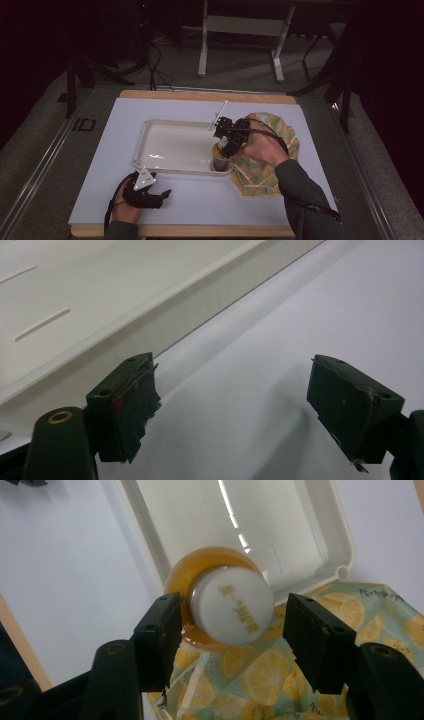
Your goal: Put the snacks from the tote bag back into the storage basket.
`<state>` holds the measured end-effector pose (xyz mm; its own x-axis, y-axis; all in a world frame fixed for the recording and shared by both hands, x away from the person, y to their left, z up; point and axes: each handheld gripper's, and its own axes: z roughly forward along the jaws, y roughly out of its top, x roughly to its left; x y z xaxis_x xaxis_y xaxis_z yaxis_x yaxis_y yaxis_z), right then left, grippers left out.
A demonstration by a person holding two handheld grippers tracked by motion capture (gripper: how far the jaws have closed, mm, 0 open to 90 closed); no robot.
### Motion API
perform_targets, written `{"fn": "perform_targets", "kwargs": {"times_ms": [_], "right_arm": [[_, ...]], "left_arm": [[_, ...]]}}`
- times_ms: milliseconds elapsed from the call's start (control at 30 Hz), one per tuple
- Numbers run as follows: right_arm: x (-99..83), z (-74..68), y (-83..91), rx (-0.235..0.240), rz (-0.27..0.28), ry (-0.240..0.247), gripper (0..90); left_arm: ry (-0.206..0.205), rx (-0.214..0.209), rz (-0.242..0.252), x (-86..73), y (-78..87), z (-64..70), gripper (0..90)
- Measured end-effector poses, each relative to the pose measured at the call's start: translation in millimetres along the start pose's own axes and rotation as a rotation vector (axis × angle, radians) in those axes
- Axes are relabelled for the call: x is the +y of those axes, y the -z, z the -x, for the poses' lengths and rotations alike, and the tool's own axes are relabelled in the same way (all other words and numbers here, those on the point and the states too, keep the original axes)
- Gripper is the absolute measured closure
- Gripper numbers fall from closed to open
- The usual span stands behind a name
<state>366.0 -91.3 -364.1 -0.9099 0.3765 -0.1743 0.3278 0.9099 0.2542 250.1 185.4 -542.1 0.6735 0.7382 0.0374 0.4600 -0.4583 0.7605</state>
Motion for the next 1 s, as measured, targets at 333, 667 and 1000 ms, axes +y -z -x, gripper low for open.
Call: {"fn": "perform_targets", "kwargs": {"times_ms": [333, 667, 1000], "right_arm": [[-9.0, 0.4, 5.6, 0.013, 0.021, -0.005, 37.5], [-30.0, 9.5, 15.6, 0.014, 0.036, -0.035, 37.2], [-58.1, 22.3, 17.0, 0.008, 0.074, -0.089, 38.5]], "left_arm": [[0.001, 0.002, -0.001, 0.1, -0.2, -0.1, 20.1], [0.004, 0.002, -0.003, 0.1, -0.3, -0.4, 20.0], [0.008, 0.002, -0.002, 0.1, -0.5, -0.3, 20.0]]}}
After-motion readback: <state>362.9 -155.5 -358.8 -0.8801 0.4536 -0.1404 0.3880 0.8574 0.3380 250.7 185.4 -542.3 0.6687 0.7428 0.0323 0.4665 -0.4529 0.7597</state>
